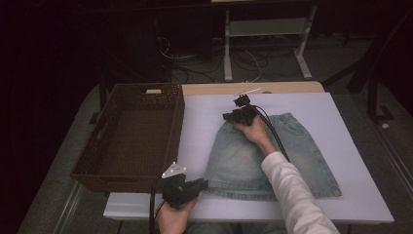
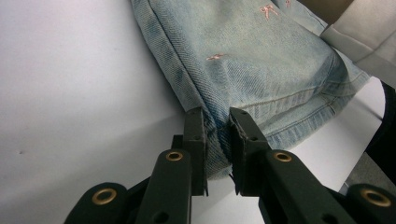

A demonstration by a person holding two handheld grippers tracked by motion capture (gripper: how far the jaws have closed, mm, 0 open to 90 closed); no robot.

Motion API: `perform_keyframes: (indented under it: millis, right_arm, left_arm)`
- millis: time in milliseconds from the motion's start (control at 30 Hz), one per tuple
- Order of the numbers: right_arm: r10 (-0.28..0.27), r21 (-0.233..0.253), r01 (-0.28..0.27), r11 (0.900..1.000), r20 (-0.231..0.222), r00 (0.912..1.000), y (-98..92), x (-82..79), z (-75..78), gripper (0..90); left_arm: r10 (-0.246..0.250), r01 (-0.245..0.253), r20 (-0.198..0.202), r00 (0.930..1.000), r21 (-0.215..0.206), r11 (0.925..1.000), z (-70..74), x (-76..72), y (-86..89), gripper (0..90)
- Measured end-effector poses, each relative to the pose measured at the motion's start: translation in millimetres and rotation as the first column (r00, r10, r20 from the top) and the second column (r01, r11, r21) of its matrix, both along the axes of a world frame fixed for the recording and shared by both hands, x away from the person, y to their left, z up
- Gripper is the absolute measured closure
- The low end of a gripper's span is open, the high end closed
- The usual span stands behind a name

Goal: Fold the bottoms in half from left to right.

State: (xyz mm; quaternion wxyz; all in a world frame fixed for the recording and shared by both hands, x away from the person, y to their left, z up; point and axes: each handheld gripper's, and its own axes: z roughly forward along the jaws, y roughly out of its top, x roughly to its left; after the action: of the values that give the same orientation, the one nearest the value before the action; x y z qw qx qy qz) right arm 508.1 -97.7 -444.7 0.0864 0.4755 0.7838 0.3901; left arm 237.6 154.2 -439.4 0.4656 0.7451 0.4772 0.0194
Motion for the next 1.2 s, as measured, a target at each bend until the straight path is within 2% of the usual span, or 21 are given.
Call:
perform_keyframes:
  millis: [133, 267, 400, 600, 667, 767, 867, 1100, 1200]
  right_arm:
    - [-0.006, -0.008, 0.006, 1.000, -0.005, 1.0000, -0.4, 2.1, -4.8, 46.3]
    - [0.000, -0.030, 0.001, 1.000, 0.010, 0.9999, 1.8, 1.6, -5.8, 50.6]
    - [-0.005, -0.045, 0.005, 0.999, 0.016, 0.9999, 1.7, 1.9, -7.2, 59.8]
    - [-0.007, -0.067, 0.009, 0.998, 0.030, 0.9995, 2.7, 1.0, -7.5, 68.2]
    - [-0.008, -0.051, 0.008, 0.999, 0.017, 0.9998, 0.5, 1.8, -7.5, 71.5]
    - [-0.009, -0.035, 0.009, 0.999, 0.009, 0.9999, -2.3, 3.1, -7.5, 76.5]
    - [-0.011, -0.042, 0.011, 0.999, 0.012, 0.9999, -1.8, 2.6, -6.3, 78.9]
    - [0.006, -0.020, -0.006, 1.000, -0.005, 1.0000, -5.5, 3.3, -2.3, 83.9]
    - [0.004, 0.019, -0.003, 1.000, -0.008, 1.0000, -9.1, 4.5, 2.3, 84.3]
  left_arm:
    - [-0.001, 0.001, 0.001, 1.0000, 0.002, 1.0000, -1.3, -0.5, -0.7, 77.5]
    - [-0.003, 0.003, 0.004, 1.0000, -0.006, 1.0000, -1.2, -0.5, -0.6, 77.5]
    - [-0.020, 0.021, 0.022, 0.9996, -0.024, 0.9995, -0.3, -1.7, -1.8, 77.6]
    - [-0.025, 0.026, 0.014, 0.9996, -0.090, 0.9956, 2.2, -1.0, 0.3, 77.7]
    - [-0.027, 0.029, 0.017, 0.9995, -0.107, 0.9938, 3.2, -1.4, 1.2, 77.7]
    - [-0.034, 0.036, 0.030, 0.9990, -0.092, 0.9951, 4.8, -2.7, -0.3, 77.6]
    - [-0.042, 0.045, 0.044, 0.9982, -0.083, 0.9955, 6.5, -3.5, -1.8, 77.6]
    - [-0.052, 0.057, 0.062, 0.9967, -0.091, 0.9942, 12.0, -4.6, -1.7, 77.6]
    - [-0.062, 0.070, 0.075, 0.9952, -0.101, 0.9925, 16.7, -3.6, -0.1, 77.7]
